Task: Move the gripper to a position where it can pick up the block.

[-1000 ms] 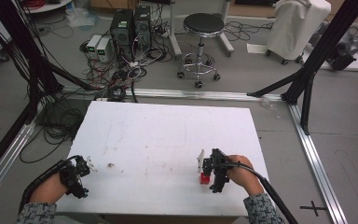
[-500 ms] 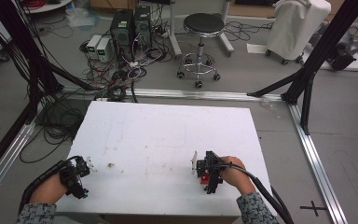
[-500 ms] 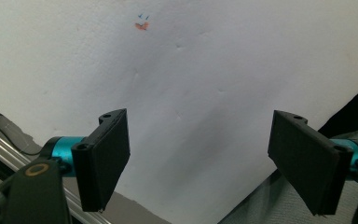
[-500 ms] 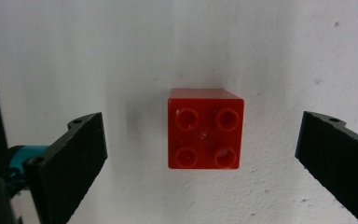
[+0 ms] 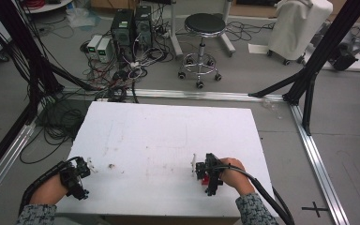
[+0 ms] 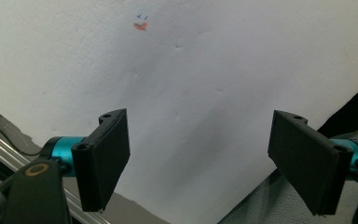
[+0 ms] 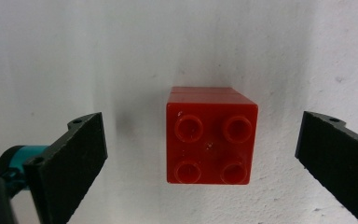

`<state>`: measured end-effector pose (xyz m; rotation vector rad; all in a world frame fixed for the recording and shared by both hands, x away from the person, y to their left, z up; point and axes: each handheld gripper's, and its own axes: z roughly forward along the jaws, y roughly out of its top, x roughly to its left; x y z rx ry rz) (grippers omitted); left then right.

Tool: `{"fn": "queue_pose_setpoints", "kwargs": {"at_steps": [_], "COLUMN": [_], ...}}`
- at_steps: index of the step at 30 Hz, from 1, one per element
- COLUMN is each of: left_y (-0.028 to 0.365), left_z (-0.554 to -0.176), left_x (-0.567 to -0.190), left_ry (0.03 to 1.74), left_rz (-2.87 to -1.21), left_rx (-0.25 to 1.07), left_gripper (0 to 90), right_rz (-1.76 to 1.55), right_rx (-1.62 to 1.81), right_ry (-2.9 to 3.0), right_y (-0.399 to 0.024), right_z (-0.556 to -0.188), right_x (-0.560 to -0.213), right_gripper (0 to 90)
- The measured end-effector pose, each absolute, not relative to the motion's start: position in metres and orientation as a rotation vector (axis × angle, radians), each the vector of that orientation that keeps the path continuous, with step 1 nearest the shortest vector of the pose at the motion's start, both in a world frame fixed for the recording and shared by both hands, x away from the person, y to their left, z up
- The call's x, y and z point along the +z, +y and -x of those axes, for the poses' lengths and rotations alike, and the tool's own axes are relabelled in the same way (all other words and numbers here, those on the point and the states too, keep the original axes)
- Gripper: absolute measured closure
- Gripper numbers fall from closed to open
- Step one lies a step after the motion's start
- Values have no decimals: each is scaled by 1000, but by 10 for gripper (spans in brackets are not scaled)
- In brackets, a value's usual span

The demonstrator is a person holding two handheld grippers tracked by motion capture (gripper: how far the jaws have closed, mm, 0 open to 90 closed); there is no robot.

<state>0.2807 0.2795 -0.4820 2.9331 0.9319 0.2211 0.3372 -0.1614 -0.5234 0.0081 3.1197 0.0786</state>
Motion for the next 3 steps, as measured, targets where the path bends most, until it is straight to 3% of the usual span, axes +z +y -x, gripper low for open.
{"fn": "queue_pose_setpoints", "kwargs": {"at_steps": [3], "left_y": [279], "left_z": [-281], "left_x": [-483], "left_ry": [937], "left_rz": [-2923], "left_rx": [221], "left_gripper": [210], "right_rz": [-15], "right_rx": [85], "right_ry": [3119], "right_y": [-162], "right_z": [-337], "right_x": [-523], "right_gripper": [12]}}
